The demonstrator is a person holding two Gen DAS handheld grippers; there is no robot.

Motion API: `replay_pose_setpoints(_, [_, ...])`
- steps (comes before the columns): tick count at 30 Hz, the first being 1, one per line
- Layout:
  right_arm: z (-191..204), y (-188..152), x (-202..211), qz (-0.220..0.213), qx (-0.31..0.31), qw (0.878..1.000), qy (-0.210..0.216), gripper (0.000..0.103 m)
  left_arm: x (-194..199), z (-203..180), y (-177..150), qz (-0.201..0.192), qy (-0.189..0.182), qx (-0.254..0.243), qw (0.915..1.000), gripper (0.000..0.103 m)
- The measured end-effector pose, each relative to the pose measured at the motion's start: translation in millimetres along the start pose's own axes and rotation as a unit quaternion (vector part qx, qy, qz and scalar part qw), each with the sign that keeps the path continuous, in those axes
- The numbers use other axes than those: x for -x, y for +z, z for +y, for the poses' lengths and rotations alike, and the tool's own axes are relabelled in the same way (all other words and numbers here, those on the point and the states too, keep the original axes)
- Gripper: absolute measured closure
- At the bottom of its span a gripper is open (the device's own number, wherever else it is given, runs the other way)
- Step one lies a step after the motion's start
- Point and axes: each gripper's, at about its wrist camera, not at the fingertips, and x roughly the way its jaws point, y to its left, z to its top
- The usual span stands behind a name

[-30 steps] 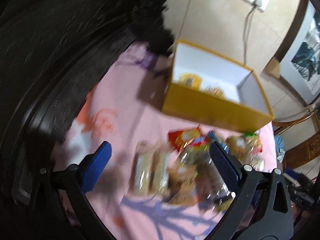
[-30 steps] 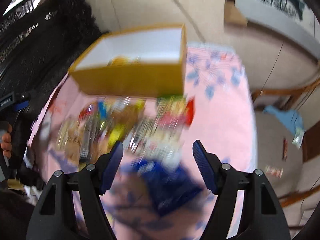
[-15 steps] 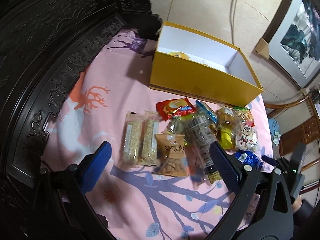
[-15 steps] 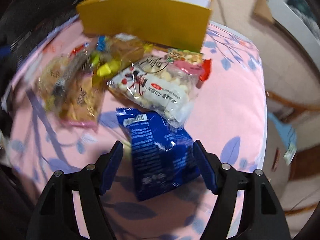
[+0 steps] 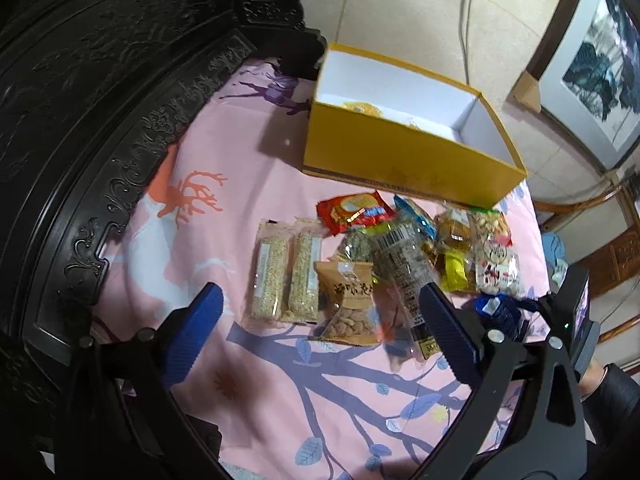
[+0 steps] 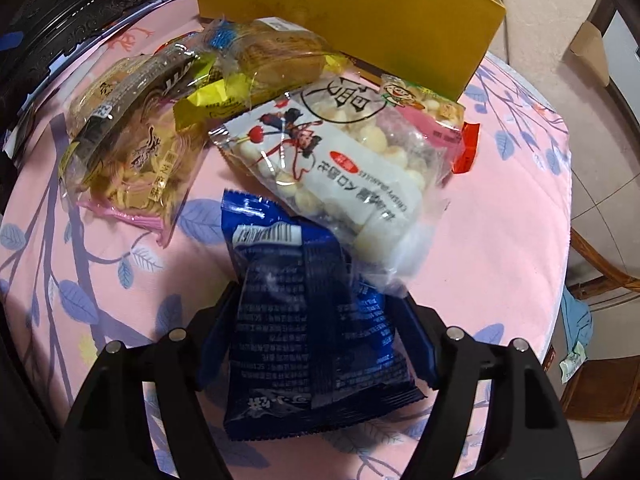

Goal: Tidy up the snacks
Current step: 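Return to the pile and grasp the blue packet with the right tool, then grasp the clear tube snack with black cap with the left tool while the right holds the blue packet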

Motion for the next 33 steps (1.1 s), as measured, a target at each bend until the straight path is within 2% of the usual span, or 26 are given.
replay_pose_setpoints(4, [0,-7,9,-0.011,-0.027,1.0,0.004,0.051,-10,-17,-1,0.019,0.0,-0.029,0.9994,0.003])
replay_pose_setpoints(7, [2,-17,20,-0.017,-0.051,0.998,0.016,0.057,-23,-33,-3,0.038,-0.007,-0.053,0.9978,0.003])
replay_pose_setpoints(13, [7,-42,51,-0.039,-0.12,0.991,0.035,0.059,-58,-66,-6,0.084,-0.035,-0.085,0.9922,0.003])
replay_pose_setpoints(16, [7,-53,69,-0.056,-0.168,0.983,0.046,0.059,-80,-77,-5,0.111,-0.042,-0.072,0.9904,0.003])
replay_pose_setpoints(21, [-1,-64,72,-0.052,-0.238,0.967,0.071,0.058,-107,-88,-7,0.14,-0.044,-0.048,0.988,0.003])
replay_pose_setpoints(26, [1,-66,76,-0.057,-0.243,0.966,0.066,0.058,-122,-92,-7,0.16,-0.054,-0.027,0.9852,0.005])
replay_pose_setpoints(27, [1,-65,76,-0.056,-0.242,0.966,0.063,0.058,-125,-93,-6,0.164,-0.058,-0.024,0.9846,0.008])
replay_pose_setpoints(29, [-1,-65,75,-0.054,-0.247,0.965,0.063,0.058,-131,-95,-7,0.176,-0.068,-0.019,0.9819,0.023])
replay_pose_setpoints(31, [-3,-65,77,-0.059,-0.252,0.964,0.066,0.058,-138,-96,-8,0.187,-0.071,-0.016,0.9797,0.033])
replay_pose_setpoints(33, [-4,-62,80,-0.068,-0.25,0.963,0.07,0.058,-141,-96,-8,0.193,-0.07,-0.014,0.9787,0.037])
